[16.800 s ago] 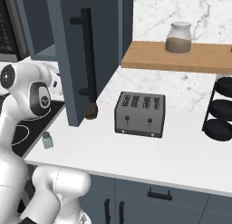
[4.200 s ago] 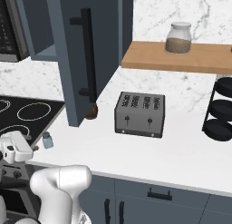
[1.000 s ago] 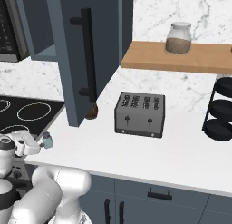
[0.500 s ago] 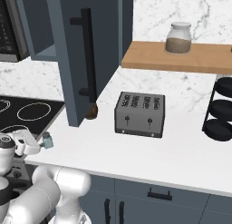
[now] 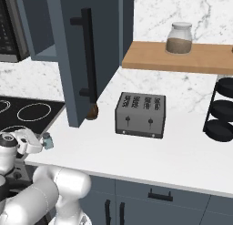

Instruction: Put the shaker and condiment bottle from the counter next to their counterparts in the cabinet.

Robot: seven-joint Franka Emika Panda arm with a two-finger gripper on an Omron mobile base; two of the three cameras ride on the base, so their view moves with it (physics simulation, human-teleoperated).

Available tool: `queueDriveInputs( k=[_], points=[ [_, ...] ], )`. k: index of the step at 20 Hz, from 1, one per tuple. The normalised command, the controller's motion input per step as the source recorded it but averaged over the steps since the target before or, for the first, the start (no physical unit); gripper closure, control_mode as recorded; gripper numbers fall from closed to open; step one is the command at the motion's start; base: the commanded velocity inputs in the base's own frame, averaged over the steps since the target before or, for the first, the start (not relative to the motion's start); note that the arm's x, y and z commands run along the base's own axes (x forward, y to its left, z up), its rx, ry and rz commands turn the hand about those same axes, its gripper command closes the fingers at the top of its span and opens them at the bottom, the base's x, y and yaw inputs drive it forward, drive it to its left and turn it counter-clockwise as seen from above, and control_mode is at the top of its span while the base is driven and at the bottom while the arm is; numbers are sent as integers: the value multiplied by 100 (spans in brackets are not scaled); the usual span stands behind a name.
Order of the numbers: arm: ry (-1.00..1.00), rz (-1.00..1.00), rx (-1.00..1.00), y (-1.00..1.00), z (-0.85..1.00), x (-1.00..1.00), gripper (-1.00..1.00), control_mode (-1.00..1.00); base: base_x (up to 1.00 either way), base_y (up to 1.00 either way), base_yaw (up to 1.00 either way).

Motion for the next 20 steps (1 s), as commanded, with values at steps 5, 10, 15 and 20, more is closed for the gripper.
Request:
queueDriveInputs(
  k=[5, 10, 15, 20],
  points=[
    [0, 0, 1, 0, -11, 7, -100, -100, 0, 0, 0],
    [0, 0, 4, -9, -3, 14, -100, -100, 0, 0, 0],
    [0, 0, 3, 0, -4, 24, -100, -100, 0, 0, 0],
    [0, 0, 2, 0, -20, 18, 100, -100, 0, 0, 0]
  ],
)
